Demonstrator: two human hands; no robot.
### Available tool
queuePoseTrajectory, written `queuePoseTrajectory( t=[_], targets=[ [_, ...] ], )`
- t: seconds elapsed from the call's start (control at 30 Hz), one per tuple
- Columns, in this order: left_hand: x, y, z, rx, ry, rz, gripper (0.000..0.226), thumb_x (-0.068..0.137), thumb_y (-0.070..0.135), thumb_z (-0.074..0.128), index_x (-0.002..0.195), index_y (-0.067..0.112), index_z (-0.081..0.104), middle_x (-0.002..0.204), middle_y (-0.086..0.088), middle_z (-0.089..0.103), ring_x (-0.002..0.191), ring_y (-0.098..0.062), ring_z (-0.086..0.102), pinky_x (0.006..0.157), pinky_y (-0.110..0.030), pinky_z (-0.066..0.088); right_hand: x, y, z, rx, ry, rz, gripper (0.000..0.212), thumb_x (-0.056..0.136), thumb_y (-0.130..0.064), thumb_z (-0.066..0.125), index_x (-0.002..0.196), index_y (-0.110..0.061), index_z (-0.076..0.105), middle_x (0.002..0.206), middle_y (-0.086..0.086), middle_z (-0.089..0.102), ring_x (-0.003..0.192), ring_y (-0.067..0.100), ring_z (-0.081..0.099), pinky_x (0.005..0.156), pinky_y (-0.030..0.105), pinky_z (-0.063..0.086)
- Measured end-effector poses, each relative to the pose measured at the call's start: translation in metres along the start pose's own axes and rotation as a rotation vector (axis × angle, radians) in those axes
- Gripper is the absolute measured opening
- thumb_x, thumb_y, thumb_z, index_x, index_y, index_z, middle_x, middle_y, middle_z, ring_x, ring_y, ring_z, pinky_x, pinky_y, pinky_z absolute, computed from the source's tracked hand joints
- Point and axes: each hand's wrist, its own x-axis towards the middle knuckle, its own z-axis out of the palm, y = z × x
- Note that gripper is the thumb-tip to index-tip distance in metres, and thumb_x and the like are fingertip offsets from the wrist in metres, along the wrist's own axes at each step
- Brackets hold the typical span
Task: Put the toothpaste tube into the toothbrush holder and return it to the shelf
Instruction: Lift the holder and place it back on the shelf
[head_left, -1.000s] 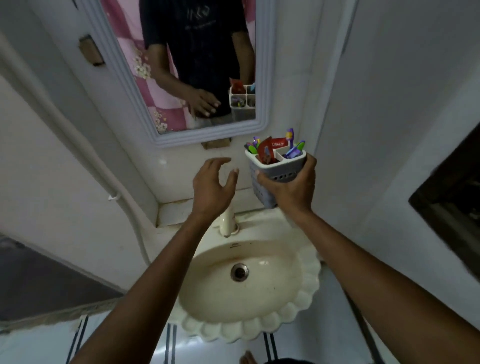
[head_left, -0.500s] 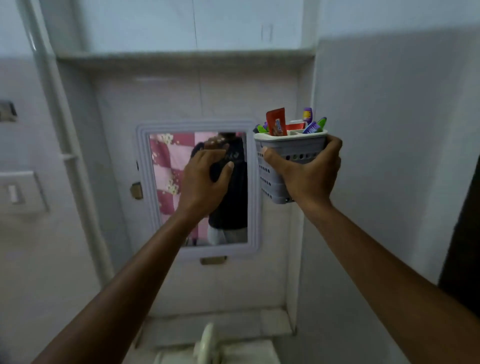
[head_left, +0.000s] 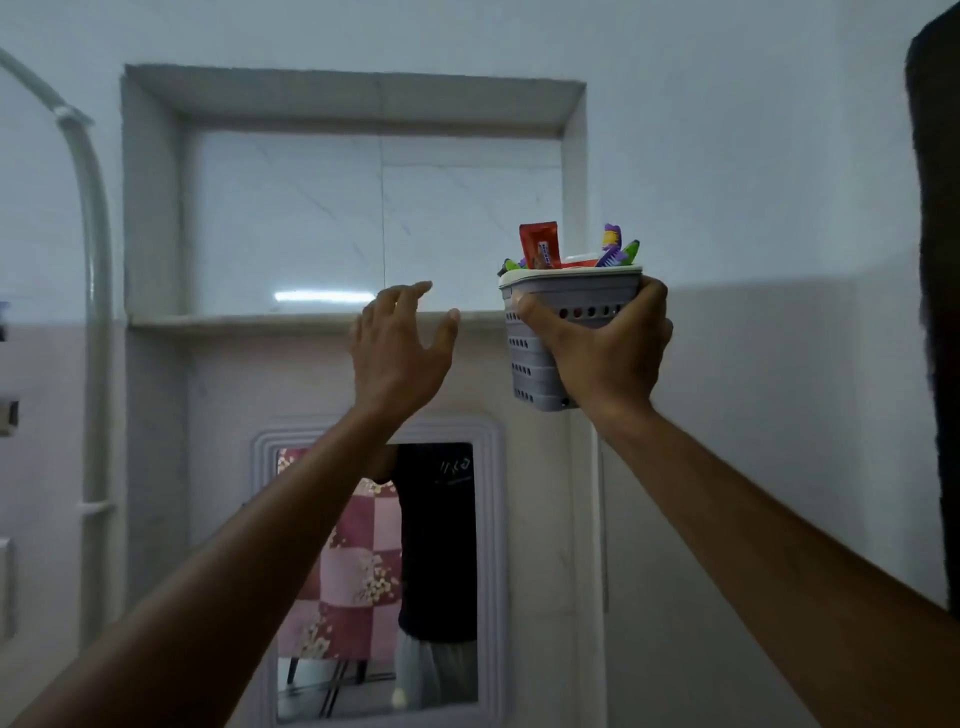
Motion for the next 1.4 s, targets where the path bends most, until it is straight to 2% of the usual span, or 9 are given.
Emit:
queuePoseTrajectory(
  t=[0.13,0.3,0.47,0.57,0.77,1.07,1.23,1.3,1.4],
  targets=[
    [0.013,-0.029,0.025,0.101,-0.029,0.021,0.055,0.104,0.065,0.049,0.140,0.026,0.065,0.145,0.001,0.064,0.150,-0.021,0.045,0.135,-0.049,0.015,0.021,-0.007,0.011,-0.013,0.017,-0.017,0.105,0.059,-0.070,0.096,0.136,-0.018,0.048,0.127,-0.008,0.054,0.117,0.015,0.045,0.098,0.044,0.056],
    [0.014,-0.042,0.046,0.049,0.142,0.013,0.046,0.104,0.065,0.053,0.118,0.027,0.074,0.121,0.007,0.072,0.133,-0.016,0.057,0.134,-0.045,0.018,0.046,-0.017,0.031,0.017,0.051,-0.034,0.106,0.055,-0.076,0.090,0.134,-0.018,0.049,0.123,-0.010,0.051,0.115,0.016,0.046,0.090,0.037,0.050],
    [0.018,-0.045,0.050,0.046,0.192,0.021,0.046,0.101,0.066,0.057,0.112,0.026,0.077,0.115,0.008,0.074,0.125,-0.016,0.061,0.131,-0.043,0.025,0.076,-0.029,0.070,0.004,0.120,-0.062,0.108,0.060,-0.080,0.086,0.140,-0.018,0.047,0.132,-0.006,0.055,0.119,0.016,0.048,0.101,0.048,0.056],
    [0.020,-0.048,0.049,0.057,0.193,0.036,0.046,0.102,0.066,0.058,0.113,0.027,0.078,0.115,0.008,0.075,0.124,-0.017,0.062,0.129,-0.044,0.029,0.085,-0.022,0.096,-0.089,0.116,-0.083,0.119,0.065,-0.086,0.082,0.152,-0.014,0.043,0.146,0.002,0.054,0.133,0.023,0.051,0.109,0.049,0.052],
    [0.019,-0.047,0.046,0.068,0.180,0.042,0.045,0.102,0.064,0.057,0.117,0.027,0.079,0.119,0.008,0.076,0.127,-0.017,0.061,0.129,-0.043,0.027,0.090,0.014,0.122,-0.314,-0.095,-0.059,0.127,0.079,-0.090,0.067,0.166,-0.009,0.024,0.164,0.015,0.042,0.149,0.037,0.043,0.120,0.054,0.043],
    [0.021,-0.046,0.045,0.092,0.180,0.046,0.046,0.102,0.065,0.057,0.117,0.027,0.079,0.119,0.009,0.077,0.126,-0.017,0.062,0.129,-0.040,0.026,0.082,0.039,0.124,-0.503,-0.169,-0.162,0.136,0.082,-0.092,0.059,0.172,-0.006,0.004,0.162,0.019,0.033,0.149,0.039,0.041,0.121,0.054,0.040],
    [0.018,-0.047,0.043,0.100,0.154,0.057,0.045,0.103,0.064,0.055,0.120,0.028,0.077,0.122,0.008,0.075,0.128,-0.017,0.060,0.131,-0.041,0.025,0.076,0.048,0.121,-0.500,-0.234,-0.174,0.139,0.085,-0.092,0.057,0.173,-0.005,-0.006,0.165,0.020,0.027,0.151,0.039,0.033,0.127,0.053,0.031],
    [0.017,-0.045,0.040,0.092,0.122,0.058,0.045,0.104,0.062,0.055,0.126,0.028,0.075,0.127,0.007,0.074,0.133,-0.018,0.058,0.133,-0.042,0.022,0.068,0.048,0.115,-0.498,-0.253,-0.190,0.136,0.086,-0.092,0.055,0.173,-0.006,-0.004,0.168,0.020,0.021,0.155,0.040,0.027,0.130,0.054,0.027],
    [0.014,-0.046,0.031,0.112,0.010,0.110,0.051,0.104,0.058,0.056,0.141,0.024,0.066,0.142,0.003,0.066,0.148,-0.021,0.048,0.136,-0.045,0.014,0.046,0.049,0.099,-0.463,-0.212,-0.277,0.112,0.093,-0.082,0.059,0.169,-0.008,0.020,0.167,0.022,0.026,0.153,0.041,0.031,0.125,0.057,0.037]
  ],
)
